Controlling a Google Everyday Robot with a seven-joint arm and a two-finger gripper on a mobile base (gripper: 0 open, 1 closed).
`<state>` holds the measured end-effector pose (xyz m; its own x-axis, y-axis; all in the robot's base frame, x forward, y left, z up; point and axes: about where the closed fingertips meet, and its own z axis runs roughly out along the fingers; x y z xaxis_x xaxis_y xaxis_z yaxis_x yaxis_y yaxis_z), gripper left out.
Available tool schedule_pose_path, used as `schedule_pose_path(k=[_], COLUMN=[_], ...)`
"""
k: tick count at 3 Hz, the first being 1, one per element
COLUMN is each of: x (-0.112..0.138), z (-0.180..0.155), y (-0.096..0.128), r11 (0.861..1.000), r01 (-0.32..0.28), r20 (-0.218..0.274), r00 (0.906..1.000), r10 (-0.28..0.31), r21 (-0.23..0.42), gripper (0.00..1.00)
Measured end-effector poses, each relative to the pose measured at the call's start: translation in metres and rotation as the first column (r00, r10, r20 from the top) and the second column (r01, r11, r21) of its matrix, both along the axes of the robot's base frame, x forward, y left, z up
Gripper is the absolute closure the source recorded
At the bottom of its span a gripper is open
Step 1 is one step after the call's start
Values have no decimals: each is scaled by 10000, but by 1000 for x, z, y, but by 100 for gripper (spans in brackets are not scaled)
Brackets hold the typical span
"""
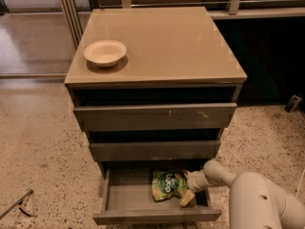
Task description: Pick green rice chip bag from bottom drawer and place on counter
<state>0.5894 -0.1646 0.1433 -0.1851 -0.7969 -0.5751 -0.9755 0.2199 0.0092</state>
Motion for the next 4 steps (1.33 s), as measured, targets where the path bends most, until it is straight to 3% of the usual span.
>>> schedule_pose_path(k=[1, 4], x=[-6, -7], z=[-11, -11], y=[0, 0], r11=[9999, 9999], r01=[32, 6], r20=[-32, -51], r00=[10000, 10000], r10=[-31, -6], r21=[122, 129], gripper=[19, 89])
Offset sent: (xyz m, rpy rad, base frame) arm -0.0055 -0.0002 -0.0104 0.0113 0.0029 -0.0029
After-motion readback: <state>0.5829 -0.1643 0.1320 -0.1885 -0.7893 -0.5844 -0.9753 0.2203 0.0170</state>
